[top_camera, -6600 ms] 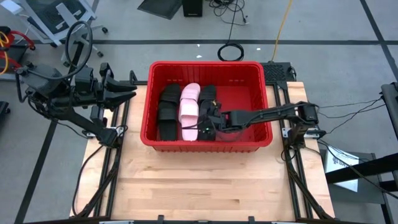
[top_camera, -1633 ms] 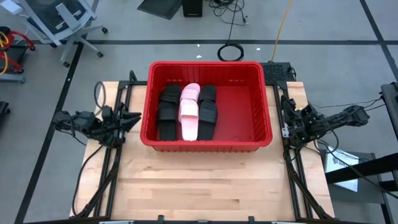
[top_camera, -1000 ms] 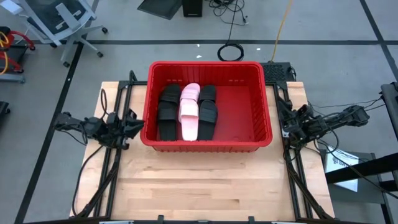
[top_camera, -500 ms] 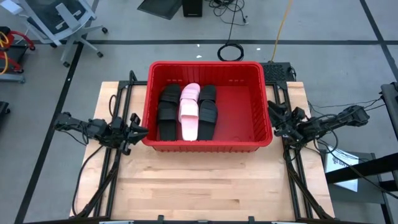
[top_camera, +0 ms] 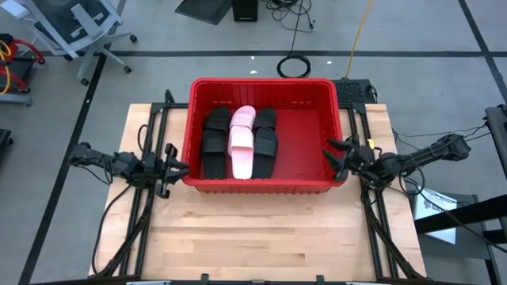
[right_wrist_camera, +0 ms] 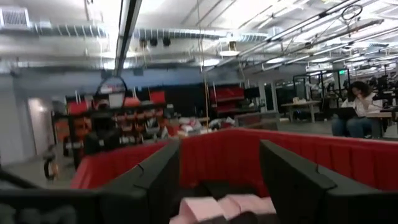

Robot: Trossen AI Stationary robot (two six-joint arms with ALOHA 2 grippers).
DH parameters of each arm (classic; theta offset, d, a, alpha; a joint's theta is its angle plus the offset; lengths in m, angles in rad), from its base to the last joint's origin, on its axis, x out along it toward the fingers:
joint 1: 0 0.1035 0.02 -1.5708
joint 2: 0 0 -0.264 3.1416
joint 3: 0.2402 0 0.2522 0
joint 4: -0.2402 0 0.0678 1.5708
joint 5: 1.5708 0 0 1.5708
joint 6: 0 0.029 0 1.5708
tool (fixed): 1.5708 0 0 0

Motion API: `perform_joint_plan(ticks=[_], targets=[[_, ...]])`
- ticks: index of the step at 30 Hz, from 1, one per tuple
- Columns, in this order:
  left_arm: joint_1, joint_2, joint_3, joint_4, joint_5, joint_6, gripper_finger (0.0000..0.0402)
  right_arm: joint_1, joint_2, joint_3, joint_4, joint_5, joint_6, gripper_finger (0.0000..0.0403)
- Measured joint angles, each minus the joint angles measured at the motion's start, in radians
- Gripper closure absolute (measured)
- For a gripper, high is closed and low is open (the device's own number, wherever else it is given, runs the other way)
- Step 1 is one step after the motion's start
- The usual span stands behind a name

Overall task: Pick and place slides into bin
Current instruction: Return to Home Position

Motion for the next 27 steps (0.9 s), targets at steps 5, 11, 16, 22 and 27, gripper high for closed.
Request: perform_joint_plan(ticks=[5,11,16,22,27], targets=[[0.001,0.000,0.000,-0.017,0.004,0.002,0.0314,0.000,-0.002,0.000,-0.057,-0.004,0.001,0.0197],[0.001,0.000,-0.001,-0.017,0.005,0.007,0.0314,0.000,0.000,-0.001,-0.003,-0.005,-0.015,0.0197],[0.001,0.000,-0.001,-0.018,0.005,0.006,0.0314,0.000,0.000,-0.001,0.058,-0.221,-0.109,0.0197],[0.001,0.000,-0.001,-0.018,0.005,0.008,0.0314,0.001,0.000,-0.001,0.004,-0.524,-0.113,0.0197],[0.000,0.000,-0.001,-0.022,0.005,0.011,0.0314,0.000,-0.003,-0.001,-0.135,-0.525,-0.035,0.0197]])
